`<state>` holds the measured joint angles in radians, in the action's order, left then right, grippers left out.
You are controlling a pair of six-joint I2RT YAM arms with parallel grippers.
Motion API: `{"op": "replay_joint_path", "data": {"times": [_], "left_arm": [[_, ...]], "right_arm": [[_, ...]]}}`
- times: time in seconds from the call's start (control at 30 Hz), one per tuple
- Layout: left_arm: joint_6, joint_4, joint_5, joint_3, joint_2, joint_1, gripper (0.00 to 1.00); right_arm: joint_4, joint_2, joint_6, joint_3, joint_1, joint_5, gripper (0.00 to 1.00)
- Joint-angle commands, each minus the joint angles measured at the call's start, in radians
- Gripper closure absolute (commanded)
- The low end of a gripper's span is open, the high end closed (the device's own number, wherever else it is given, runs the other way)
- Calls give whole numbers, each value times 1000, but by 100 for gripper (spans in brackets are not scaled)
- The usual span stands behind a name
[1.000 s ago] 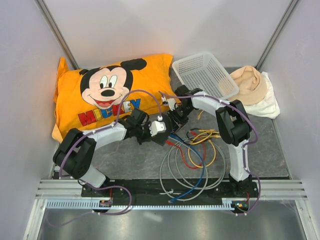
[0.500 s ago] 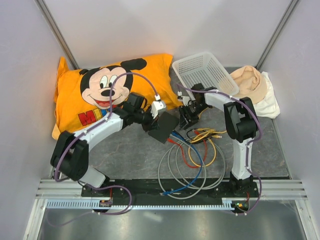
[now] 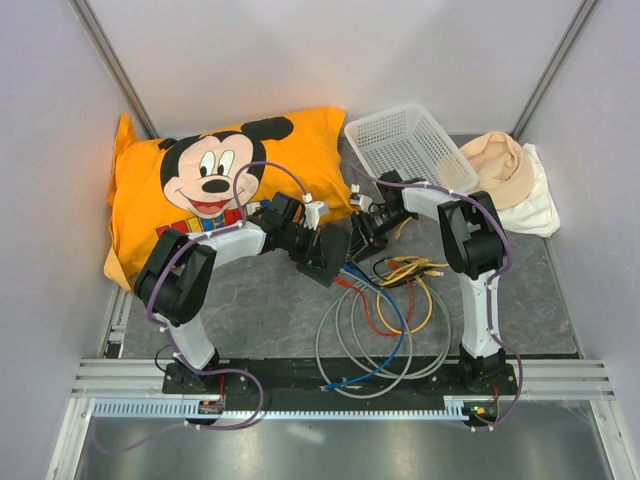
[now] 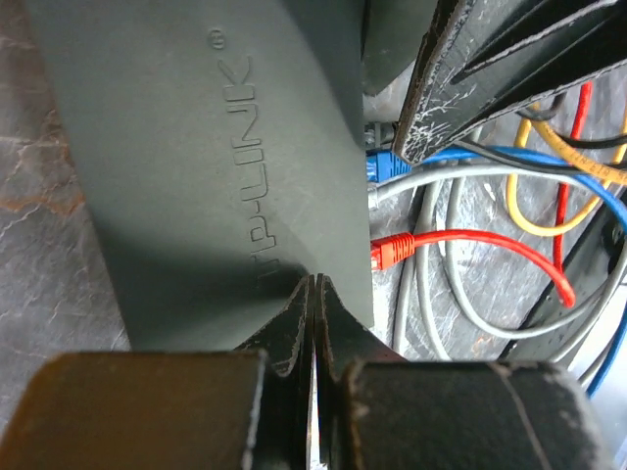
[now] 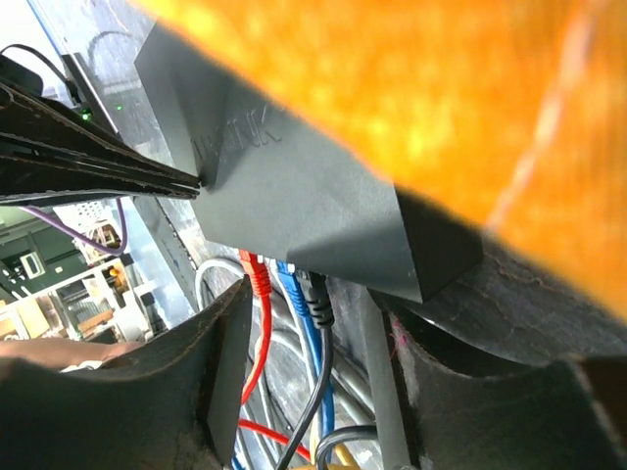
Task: Pull the plug from the switch port
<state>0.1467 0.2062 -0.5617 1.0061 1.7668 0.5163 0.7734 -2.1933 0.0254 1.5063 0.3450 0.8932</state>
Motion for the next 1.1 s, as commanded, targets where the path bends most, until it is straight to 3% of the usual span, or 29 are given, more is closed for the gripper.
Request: {"op": "replay_joint_path", "data": {"times": [0.0, 0.47, 1.07], "left_arm": [[76, -22, 88, -21, 8, -6, 98], [56, -33, 100, -23, 17, -9, 99], [47, -37, 108, -34, 13, -7, 98]], "right_arm": [[-62, -26, -16, 19, 3, -14, 46], [-71, -46, -22, 3, 5, -50, 60], [-69, -78, -22, 14, 20, -76, 59]]}}
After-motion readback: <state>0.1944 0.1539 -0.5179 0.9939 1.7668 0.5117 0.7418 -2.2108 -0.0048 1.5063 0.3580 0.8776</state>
